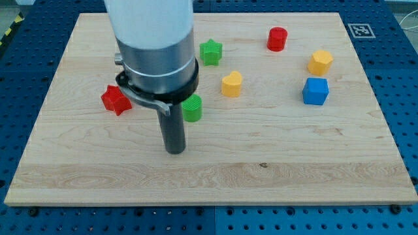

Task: Slide the green circle below yellow heart

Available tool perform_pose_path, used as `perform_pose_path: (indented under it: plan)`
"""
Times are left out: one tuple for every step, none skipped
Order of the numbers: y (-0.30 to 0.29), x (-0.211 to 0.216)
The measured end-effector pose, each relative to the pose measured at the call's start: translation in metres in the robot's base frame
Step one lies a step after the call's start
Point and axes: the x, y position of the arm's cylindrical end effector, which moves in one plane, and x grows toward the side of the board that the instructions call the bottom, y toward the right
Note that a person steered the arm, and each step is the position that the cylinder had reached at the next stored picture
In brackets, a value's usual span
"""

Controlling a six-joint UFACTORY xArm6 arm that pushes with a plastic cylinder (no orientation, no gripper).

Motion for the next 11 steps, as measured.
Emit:
perform_pose_path:
  plan:
    - [-0.001,-0.018]
    - [-0.001,-0.03]
    - [-0.001,-0.054]
    - [0.002,-0.079]
    - [0.003,-0.106]
    - [0.006,-0.111]
    - [0.006,-0.086]
    - [0.01,-0.061]
    - [0.035,-0.054]
    - [0.057,-0.054]
    - [0.064,-0.054]
